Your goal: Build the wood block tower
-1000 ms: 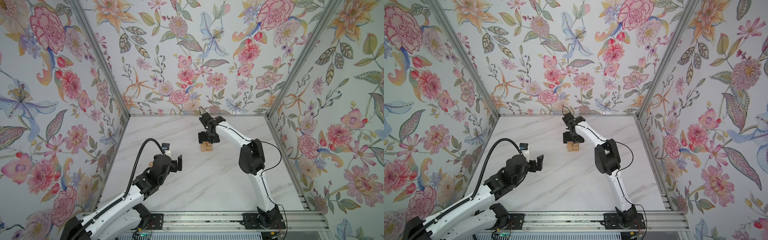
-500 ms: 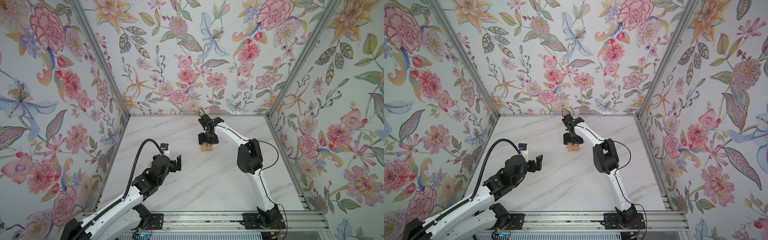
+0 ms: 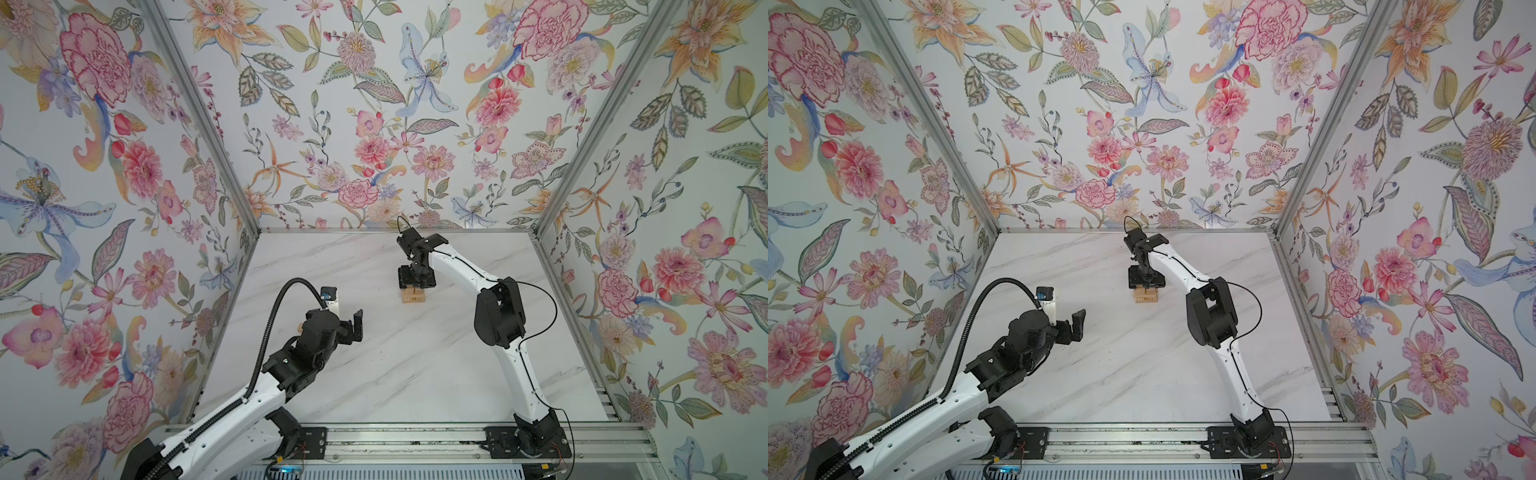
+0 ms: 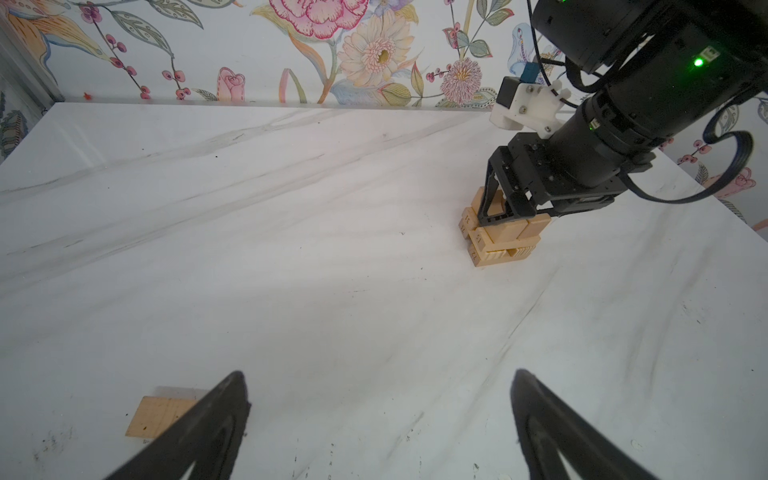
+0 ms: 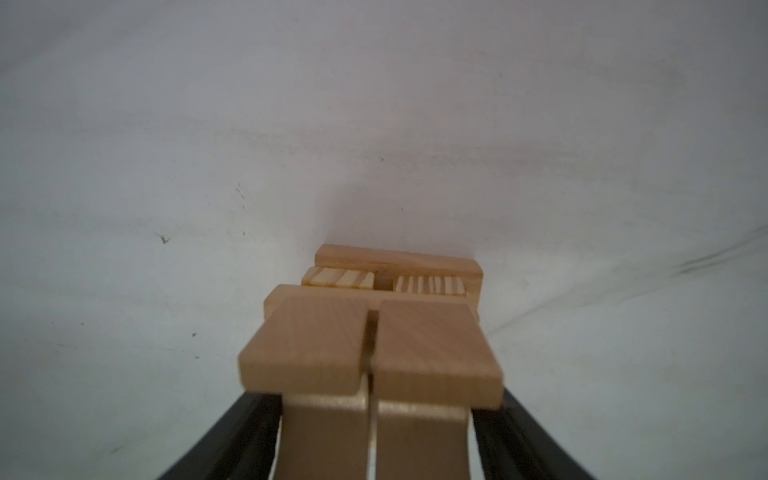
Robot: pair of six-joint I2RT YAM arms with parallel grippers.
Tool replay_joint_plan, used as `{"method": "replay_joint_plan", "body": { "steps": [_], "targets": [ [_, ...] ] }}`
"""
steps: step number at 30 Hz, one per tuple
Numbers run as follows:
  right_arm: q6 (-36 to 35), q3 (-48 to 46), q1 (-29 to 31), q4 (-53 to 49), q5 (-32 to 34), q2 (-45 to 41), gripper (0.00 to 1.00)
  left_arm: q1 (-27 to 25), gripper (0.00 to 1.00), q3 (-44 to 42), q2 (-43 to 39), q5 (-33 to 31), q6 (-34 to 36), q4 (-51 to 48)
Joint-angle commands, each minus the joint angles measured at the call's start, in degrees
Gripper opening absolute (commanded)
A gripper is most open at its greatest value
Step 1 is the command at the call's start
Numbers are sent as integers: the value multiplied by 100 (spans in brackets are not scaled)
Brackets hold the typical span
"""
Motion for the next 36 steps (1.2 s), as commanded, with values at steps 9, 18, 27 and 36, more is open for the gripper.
{"method": "replay_joint_plan", "body": {
  "steps": [9, 18, 27, 36],
  "targets": [
    [4, 120, 90, -191, 230, -269, 87, 115, 99, -102, -24, 75, 73, 20],
    [-14, 87, 81, -200, 412, -432, 98, 134, 99, -113, -24, 112, 12, 20],
    [92, 496, 81, -225, 455, -25, 99, 136, 99, -136, -165, 55, 0, -57],
    [93, 800, 87, -261, 413, 306, 99, 186, 100, -147, -79, 76, 42, 5]
  ]
}}
